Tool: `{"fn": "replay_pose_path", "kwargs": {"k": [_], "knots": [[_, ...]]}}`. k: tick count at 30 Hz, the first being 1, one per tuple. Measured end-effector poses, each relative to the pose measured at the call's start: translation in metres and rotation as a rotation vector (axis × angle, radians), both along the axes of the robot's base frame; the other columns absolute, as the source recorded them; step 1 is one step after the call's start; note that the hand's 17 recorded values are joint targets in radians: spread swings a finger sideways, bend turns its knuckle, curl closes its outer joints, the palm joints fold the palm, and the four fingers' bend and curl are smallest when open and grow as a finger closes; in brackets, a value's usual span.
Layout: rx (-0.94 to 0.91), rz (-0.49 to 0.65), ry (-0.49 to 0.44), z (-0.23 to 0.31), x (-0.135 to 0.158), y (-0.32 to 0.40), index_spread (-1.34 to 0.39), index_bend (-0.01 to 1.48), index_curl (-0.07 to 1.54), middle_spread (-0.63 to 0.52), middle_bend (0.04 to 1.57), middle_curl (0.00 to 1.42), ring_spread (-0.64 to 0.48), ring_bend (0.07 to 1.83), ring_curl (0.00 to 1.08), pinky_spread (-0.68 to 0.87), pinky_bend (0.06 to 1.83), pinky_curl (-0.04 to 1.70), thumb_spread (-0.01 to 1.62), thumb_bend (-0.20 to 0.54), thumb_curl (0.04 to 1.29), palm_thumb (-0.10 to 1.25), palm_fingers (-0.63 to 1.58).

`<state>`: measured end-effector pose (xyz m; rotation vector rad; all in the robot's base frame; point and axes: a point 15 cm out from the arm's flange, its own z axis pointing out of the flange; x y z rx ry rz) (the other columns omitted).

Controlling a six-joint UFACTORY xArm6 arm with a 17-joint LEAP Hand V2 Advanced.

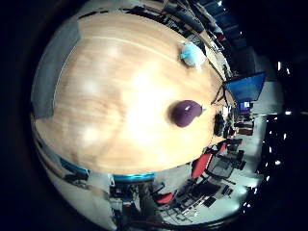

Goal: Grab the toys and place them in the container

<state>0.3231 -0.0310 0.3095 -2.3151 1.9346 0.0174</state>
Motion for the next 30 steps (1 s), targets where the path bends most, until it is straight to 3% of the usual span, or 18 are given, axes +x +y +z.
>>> {"fn": "replay_pose_path", "kwargs": {"k": [25, 30], "knots": [[-0.014, 0.013, 0.014, -0.01, 0.012, -0.005, -0.5, 0.17, 0.3, -0.18, 0.25, 0.37, -0.1, 0.54, 0.19, 0.4, 0.45, 0.17, 1.09, -0.025, 0.28, 0.37, 0.41], [-0.02, -0.028, 0.016, -0.014, 0.015, -0.024, -0.49, 0.17, 0.3, -0.18, 0.26, 0.37, -0.11, 0.54, 0.19, 0.4, 0.45, 0.17, 1.09, -0.025, 0.28, 0.37, 0.41]]}}
